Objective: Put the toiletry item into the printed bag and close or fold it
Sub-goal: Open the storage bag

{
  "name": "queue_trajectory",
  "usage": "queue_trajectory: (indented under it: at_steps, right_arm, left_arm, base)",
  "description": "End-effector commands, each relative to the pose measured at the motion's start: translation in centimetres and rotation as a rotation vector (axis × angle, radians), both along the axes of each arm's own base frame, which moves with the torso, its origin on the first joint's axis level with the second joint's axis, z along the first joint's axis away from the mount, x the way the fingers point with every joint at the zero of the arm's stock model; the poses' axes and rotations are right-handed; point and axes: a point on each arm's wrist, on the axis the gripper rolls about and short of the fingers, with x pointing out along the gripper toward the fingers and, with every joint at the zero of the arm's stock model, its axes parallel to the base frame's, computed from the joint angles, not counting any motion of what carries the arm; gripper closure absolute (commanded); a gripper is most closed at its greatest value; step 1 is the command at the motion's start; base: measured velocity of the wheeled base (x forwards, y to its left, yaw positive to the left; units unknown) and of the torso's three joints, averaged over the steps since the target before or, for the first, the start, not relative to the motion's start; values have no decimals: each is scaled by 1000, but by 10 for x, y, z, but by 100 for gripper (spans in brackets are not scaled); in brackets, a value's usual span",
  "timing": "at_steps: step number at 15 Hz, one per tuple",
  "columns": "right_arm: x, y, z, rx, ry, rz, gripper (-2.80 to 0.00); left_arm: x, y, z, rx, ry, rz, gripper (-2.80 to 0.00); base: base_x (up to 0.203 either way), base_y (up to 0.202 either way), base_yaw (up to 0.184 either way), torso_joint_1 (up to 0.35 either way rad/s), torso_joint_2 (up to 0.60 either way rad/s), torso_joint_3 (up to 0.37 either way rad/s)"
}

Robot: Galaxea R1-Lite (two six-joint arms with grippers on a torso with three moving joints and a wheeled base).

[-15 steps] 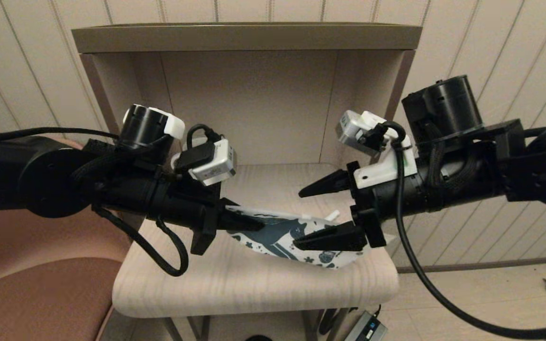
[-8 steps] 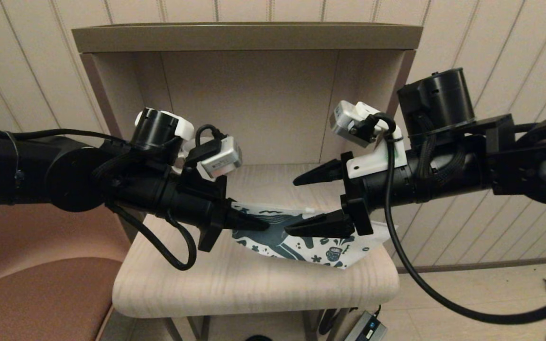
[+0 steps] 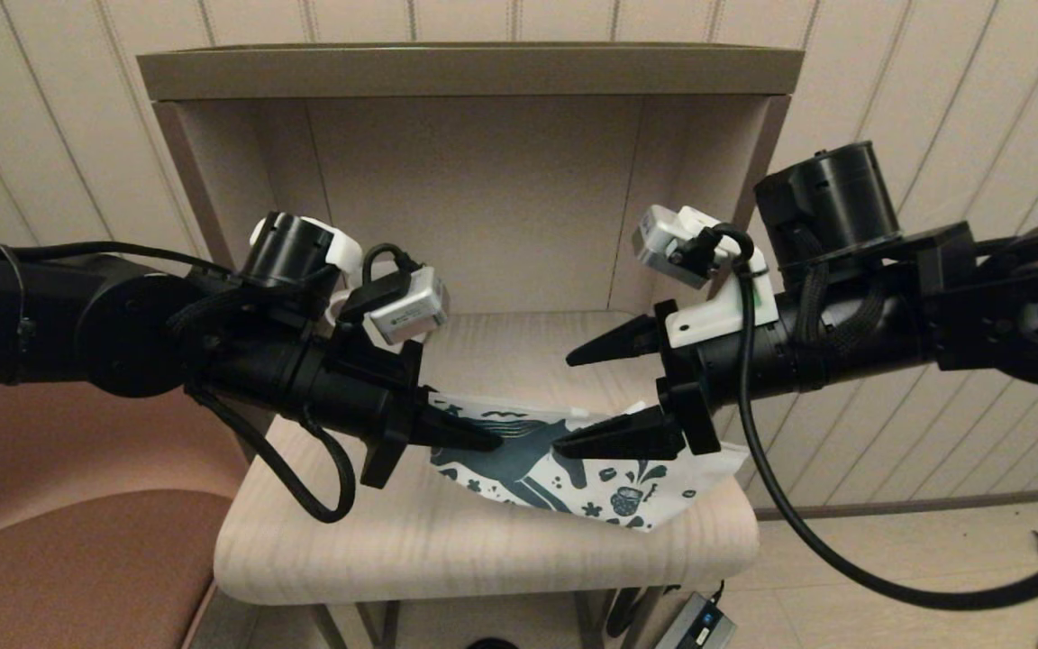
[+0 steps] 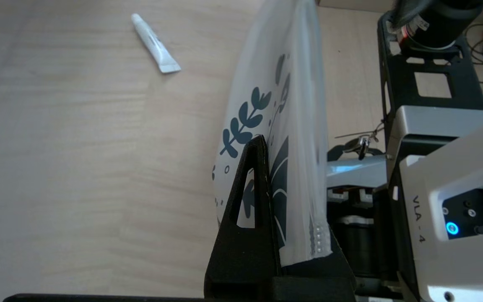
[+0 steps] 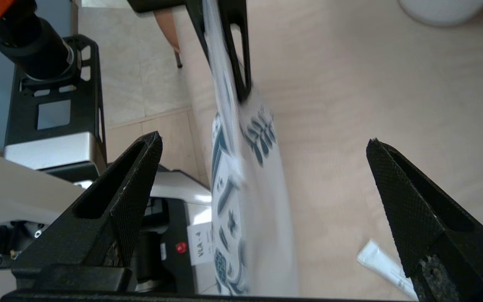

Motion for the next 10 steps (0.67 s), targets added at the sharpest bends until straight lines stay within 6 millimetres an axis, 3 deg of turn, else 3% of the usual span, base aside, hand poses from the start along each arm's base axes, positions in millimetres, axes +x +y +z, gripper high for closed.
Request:
queue_trajectory:
  at_steps: [1,10]
  right_arm:
    - [0,-5,-2,-2,7,-8,-280]
    - [0,-9,2,8,-3,-12,-280]
  left_arm:
    - [1,1,0,-2,0,-2,0]
    - [5,-1,-3,0,1,1,0]
  base:
    - [0,0,0,0,0,0]
    - [0,0,0,0,0,0]
